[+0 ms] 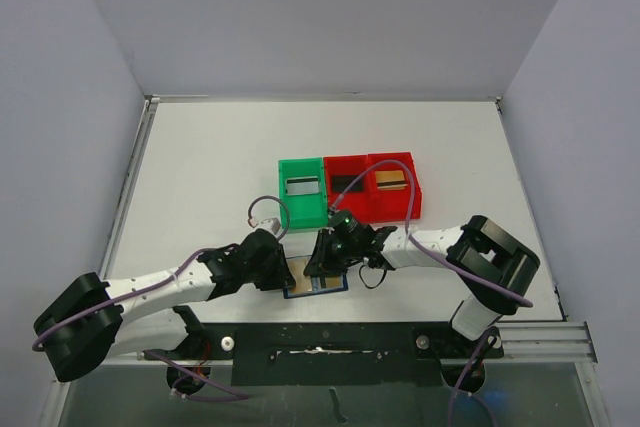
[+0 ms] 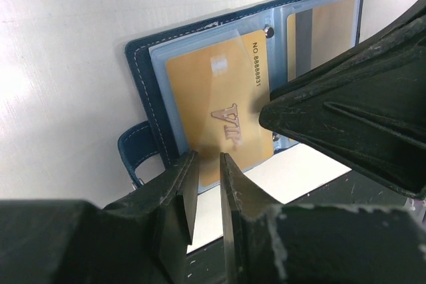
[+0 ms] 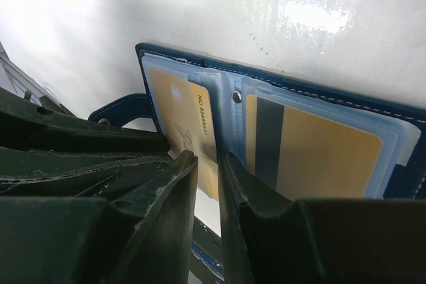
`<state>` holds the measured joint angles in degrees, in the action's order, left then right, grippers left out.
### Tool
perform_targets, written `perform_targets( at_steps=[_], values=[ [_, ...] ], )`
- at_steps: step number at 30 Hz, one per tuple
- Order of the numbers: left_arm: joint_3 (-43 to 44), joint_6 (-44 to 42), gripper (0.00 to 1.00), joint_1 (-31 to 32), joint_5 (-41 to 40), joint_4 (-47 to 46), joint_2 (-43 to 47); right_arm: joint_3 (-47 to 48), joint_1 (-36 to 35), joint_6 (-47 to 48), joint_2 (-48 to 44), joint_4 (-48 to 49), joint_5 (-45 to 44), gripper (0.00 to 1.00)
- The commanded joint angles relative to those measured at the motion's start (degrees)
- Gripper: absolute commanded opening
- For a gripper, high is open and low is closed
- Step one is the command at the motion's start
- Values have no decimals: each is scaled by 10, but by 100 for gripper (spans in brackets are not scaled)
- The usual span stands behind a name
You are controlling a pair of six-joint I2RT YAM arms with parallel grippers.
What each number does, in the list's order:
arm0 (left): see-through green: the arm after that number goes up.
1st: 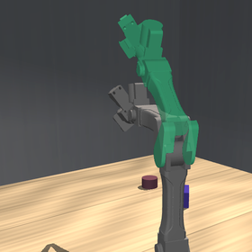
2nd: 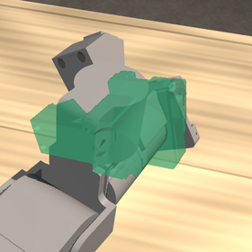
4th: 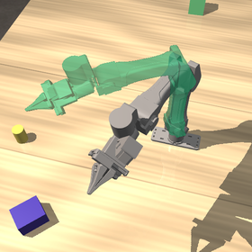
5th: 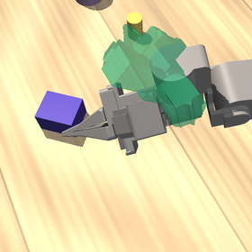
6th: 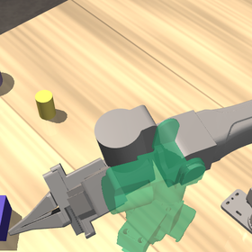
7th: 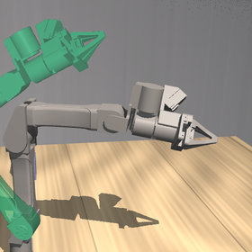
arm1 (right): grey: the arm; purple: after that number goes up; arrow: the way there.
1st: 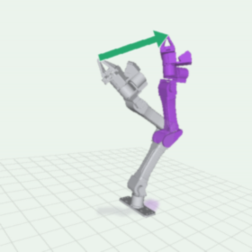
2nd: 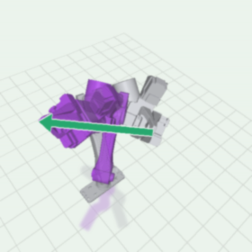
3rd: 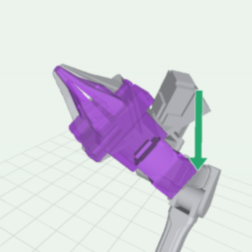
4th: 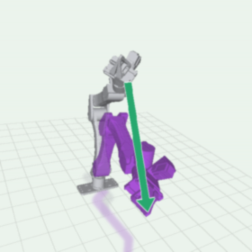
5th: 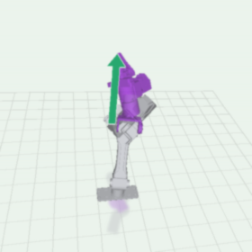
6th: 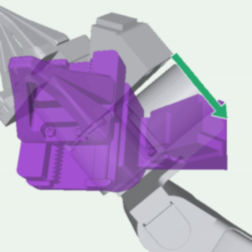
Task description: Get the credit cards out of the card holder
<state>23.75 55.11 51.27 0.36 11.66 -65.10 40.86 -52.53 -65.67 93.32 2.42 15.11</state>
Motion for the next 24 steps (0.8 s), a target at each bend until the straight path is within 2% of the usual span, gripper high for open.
perform_targets(
  at_steps=[1,15,24],
  values=[
    [-7,0,19,-1,9,-12,6,3,0,-7,0,43,22,20],
    [-2,3,19,-1,6,-11,0,-4,8,-10,-36,56,27,0],
    [0,1,19,-1,1,-2,-2,-19,22,-7,-57,45,18,0]
  ],
)
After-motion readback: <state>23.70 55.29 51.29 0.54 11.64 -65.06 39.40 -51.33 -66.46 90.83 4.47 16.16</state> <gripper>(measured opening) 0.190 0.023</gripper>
